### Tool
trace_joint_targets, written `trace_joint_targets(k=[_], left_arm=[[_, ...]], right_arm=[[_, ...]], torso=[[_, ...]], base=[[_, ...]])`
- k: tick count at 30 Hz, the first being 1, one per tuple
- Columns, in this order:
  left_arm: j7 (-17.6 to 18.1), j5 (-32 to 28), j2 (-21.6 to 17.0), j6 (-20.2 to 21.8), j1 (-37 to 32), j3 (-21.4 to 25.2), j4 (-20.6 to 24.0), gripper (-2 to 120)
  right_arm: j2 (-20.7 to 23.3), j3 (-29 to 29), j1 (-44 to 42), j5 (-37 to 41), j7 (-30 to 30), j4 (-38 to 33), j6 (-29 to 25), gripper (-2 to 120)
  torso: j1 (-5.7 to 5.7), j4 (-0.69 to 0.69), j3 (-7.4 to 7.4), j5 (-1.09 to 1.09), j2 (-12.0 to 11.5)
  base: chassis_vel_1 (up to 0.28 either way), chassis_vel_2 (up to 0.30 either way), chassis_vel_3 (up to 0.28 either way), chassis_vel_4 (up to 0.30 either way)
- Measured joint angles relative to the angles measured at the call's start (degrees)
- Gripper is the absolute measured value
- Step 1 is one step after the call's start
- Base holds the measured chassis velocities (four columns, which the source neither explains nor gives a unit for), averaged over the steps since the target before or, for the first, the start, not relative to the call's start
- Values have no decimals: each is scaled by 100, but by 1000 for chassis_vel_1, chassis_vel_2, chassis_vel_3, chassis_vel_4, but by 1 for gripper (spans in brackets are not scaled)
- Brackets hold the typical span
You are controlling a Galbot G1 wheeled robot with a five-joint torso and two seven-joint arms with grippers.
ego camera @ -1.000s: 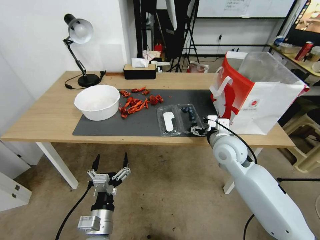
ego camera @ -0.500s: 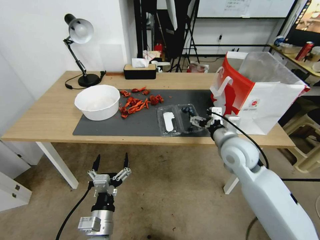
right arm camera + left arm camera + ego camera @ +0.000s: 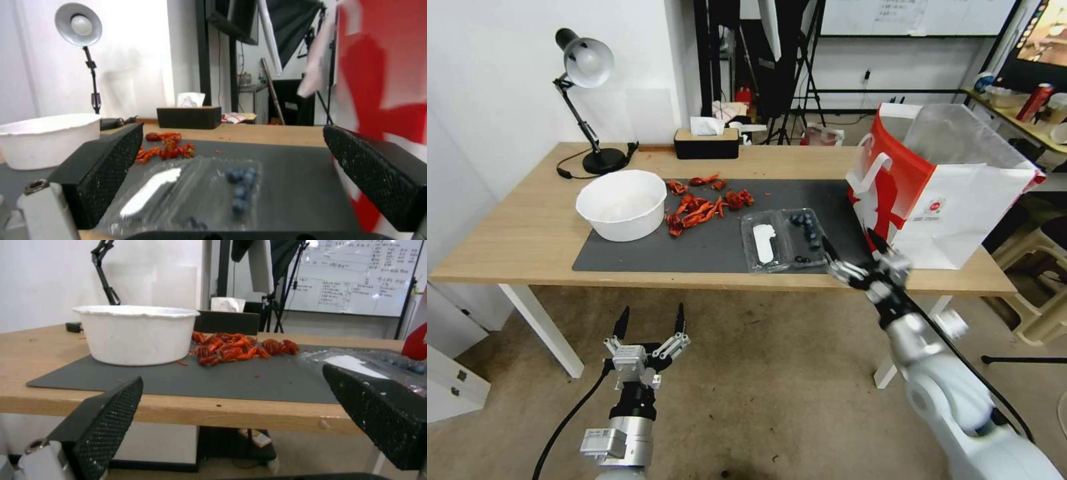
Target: Close the takeout container lid, then place the container into the takeout bag.
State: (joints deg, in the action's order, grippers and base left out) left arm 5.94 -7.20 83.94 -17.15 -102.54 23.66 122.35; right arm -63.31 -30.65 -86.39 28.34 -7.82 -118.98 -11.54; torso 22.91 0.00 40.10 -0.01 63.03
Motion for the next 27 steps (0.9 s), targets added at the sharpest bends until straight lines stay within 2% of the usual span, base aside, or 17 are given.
trace_joint_targets(k=[8, 18, 21, 23, 25, 27], left_arm=[[-61, -51, -60, 28, -16, -102, -29, 100], [-86, -195, -100, 69, 19, -188, -119, 100], [-169, -503, -179, 164, 78, -269, -109, 100], [-364, -1151, -348, 296, 158, -342, 32, 100], [-399, -1249, -373, 310, 161, -343, 58, 100], [-661, -1940, -654, 485, 255, -321, 248, 100]], right_arm=[[-451, -516, -1221, -21, -559, -4, -663, 100], [-658, -641, -1545, -2, -784, 181, -790, 100], [-670, -649, -1559, -6, -770, 182, -791, 100], [-583, -608, -1482, -10, -727, 182, -722, 100], [-553, -580, -1450, -11, -715, 185, -703, 100], [-361, -397, -1205, -41, -652, 247, -597, 100]], torso=[[-1, -2, 0, 0, 0], [0, 0, 1, 1, -1], [0, 0, 1, 0, -1], [0, -4, 1, -1, -1], [0, -3, 1, -1, -1], [0, 8, 1, 5, -1]], base=[[0, 0, 0, 0], [0, 0, 0, 0], [0, 0, 0, 0], [0, 0, 0, 0], [0, 0, 0, 0], [0, 0, 0, 0]])
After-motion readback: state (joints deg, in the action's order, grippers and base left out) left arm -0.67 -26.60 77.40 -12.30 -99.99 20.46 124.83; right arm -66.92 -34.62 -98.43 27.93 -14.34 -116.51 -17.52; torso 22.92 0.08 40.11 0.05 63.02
